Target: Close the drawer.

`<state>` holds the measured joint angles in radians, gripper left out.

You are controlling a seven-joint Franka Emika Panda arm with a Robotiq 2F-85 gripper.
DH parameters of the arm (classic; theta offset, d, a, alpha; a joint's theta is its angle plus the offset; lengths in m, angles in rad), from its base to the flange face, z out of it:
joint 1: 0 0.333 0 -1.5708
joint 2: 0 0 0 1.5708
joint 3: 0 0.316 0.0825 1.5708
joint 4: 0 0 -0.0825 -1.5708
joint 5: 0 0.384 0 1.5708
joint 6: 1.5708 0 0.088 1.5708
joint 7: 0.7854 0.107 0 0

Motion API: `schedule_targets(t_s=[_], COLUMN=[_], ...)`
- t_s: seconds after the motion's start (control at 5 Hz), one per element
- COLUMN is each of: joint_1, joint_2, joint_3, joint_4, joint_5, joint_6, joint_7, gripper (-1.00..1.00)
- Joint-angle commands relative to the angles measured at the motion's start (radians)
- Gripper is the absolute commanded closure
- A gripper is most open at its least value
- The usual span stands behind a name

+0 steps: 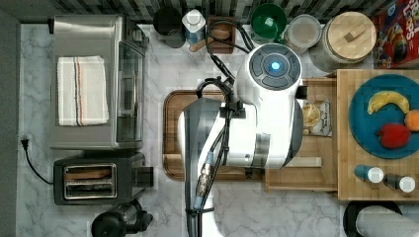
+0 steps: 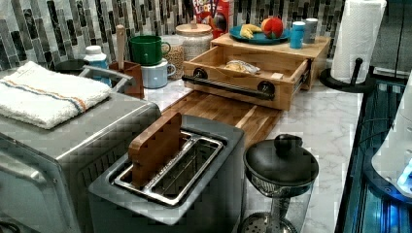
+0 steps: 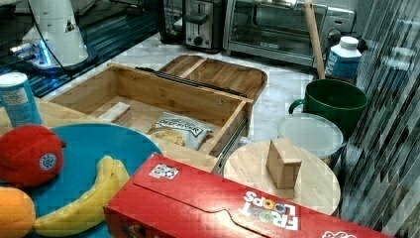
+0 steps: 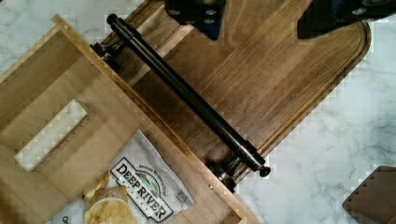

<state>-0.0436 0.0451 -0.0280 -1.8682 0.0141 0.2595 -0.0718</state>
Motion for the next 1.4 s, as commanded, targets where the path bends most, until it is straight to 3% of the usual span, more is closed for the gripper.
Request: schedule_targets(t_s=[0.2,0.4,0.6,0.8,1.0,1.2,1.4], joint_1=[-0.007,-0.008,0.037,0.031,0.035,0.042,0.054], joint_2=[0.001,0.001,-0.058,-0.089,-0.046,-0.04,-0.007], joint_3=[0.007,0.008,-0.016,0.027,0.035,0.063,0.078], joint_4=[0.0,0.0,-0.14,-0.23,-0.18,-0.177,-0.122], joint_5=[0.0,0.0,-0.033,-0.094,-0.023,-0.018,-0.008], joint_6=[0.001,0.001,0.16,0.276,0.202,0.184,0.116], joint_7=[-0.013,-0.013,-0.095,-0.207,-0.317,-0.422,-0.505], gripper=[1.0,1.0,-1.0,-1.0,-1.0,-1.0,-0.86])
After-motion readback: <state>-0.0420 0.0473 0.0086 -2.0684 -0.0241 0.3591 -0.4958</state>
